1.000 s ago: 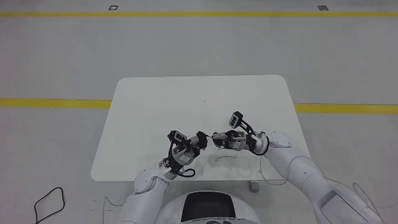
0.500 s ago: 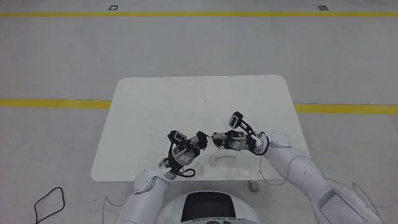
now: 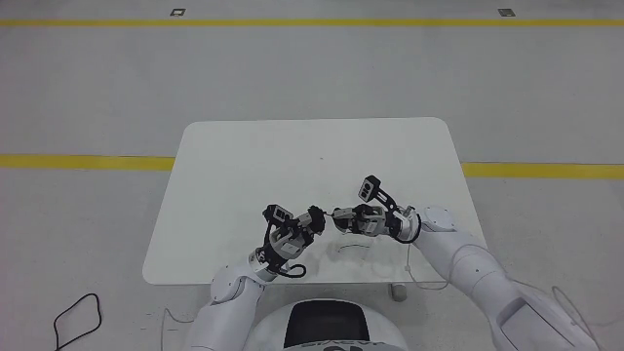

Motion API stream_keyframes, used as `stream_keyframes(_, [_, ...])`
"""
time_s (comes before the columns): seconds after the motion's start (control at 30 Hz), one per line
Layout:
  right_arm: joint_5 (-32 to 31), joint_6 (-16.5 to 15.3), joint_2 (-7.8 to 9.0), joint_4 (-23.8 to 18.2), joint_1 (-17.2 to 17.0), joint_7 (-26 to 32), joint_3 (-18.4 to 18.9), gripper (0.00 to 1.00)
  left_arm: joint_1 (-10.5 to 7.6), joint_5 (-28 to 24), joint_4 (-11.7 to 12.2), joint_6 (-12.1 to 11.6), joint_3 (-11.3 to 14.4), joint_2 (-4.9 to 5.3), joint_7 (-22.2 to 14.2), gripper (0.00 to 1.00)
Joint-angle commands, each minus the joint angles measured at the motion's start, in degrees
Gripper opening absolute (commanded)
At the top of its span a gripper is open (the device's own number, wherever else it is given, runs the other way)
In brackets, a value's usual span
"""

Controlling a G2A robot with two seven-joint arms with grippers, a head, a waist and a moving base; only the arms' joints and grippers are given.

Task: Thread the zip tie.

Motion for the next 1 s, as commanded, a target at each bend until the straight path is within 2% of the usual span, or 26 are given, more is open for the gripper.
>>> stream_keyframes(0.0, [-0.1, 0.0, -0.03, 0.1, 0.0, 0.0, 0.0, 0.0, 0.0, 0.0, 0.0, 0.0, 0.0, 0.0, 0.0, 0.0])
stream_keyframes(0.17, [-0.4, 0.8, -0.14, 0.2, 0.1, 0.0, -0.1, 0.0, 0.0, 0.0, 0.0, 0.0, 0.0, 0.0, 0.0, 0.0])
stream_keyframes(0.2, [-0.4, 0.9, -0.16, 0.2, 0.1, 0.0, -0.1, 0.2, 0.0, 0.0, 0.0, 0.0, 0.0, 0.0, 0.0, 0.0])
stream_keyframes(0.23, [-0.2, 1.0, -0.19, 0.3, 0.1, 0.0, 0.0, 0.71, 0.0, 0.0, 0.0, 0.0, 0.0, 0.0, 0.0, 0.0])
stream_keyframes(0.27, [0.1, 1.0, -0.23, 0.4, 0.0, 0.0, 0.1, 1.0, 0.0, 0.0, 0.0, 0.0, 0.0, 0.0, 0.0, 0.0])
stream_keyframes(0.4, [-0.5, 0.2, -0.31, 0.8, 0.3, 0.0, 0.4, 1.0, 0.0, 0.0, 0.0, 0.0, 0.0, 0.0, 0.0, 0.0])
stream_keyframes(0.73, [0.3, 0.9, -0.57, 0.1, -0.1, -0.2, 0.7, 1.0, 0.0, 0.0, 0.0, 0.0, 0.0, 0.0, 0.0, 0.0])
stream_keyframes(0.83, [0.2, 0.8, -0.56, 0.0, -0.1, -0.6, 0.8, 1.0, -0.09, -1.1, -0.6, 1.4, 0.5, 0.07, 2.4, 0.0])
stream_keyframes(0.97, [-1.3, -2.3, 0.86, -2.1, -1.0, -1.7, 4.3, 1.0, 1.38, -6.3, -3.7, 5.2, 0.1, 0.47, 3.6, 0.0])
